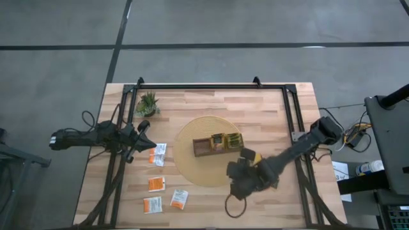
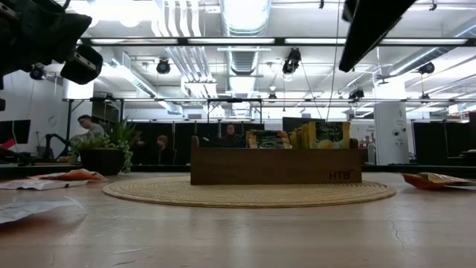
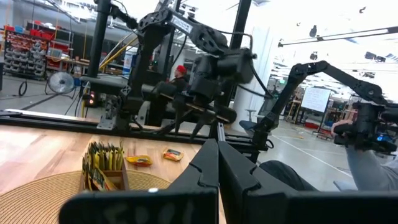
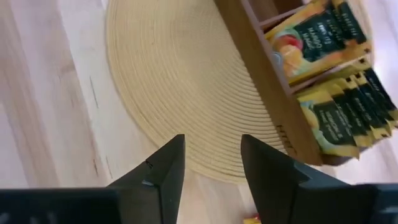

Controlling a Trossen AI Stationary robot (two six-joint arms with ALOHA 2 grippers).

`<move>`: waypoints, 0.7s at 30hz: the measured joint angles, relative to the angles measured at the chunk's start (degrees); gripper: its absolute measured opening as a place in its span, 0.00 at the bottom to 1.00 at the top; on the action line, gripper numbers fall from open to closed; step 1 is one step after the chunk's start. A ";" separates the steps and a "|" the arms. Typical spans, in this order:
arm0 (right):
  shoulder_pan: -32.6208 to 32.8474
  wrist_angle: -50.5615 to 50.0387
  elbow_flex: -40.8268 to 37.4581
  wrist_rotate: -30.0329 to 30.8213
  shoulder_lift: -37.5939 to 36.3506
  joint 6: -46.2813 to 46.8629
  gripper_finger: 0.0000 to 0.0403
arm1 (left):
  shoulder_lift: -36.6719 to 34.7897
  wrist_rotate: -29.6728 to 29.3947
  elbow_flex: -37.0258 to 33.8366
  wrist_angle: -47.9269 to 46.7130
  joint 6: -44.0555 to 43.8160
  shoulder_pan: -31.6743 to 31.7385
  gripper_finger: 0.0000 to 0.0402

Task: Pick & Place Tea
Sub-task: Put the top orange tea bag into the middle of the wooden organizer

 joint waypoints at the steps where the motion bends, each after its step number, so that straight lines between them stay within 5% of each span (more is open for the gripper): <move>1: 1.05 -0.02 -0.30 1.42 0.05 0.86 0.37 | 0.02 0.00 0.00 0.00 0.00 0.00 0.00; 10: 7.12 -3.26 -0.96 3.54 -0.08 7.58 0.33 | 0.01 0.00 0.01 -0.01 0.00 -0.01 0.00; 21: 9.06 -20.61 -1.37 10.34 -0.16 19.70 0.27 | 0.01 0.00 0.00 -0.01 0.02 0.00 0.00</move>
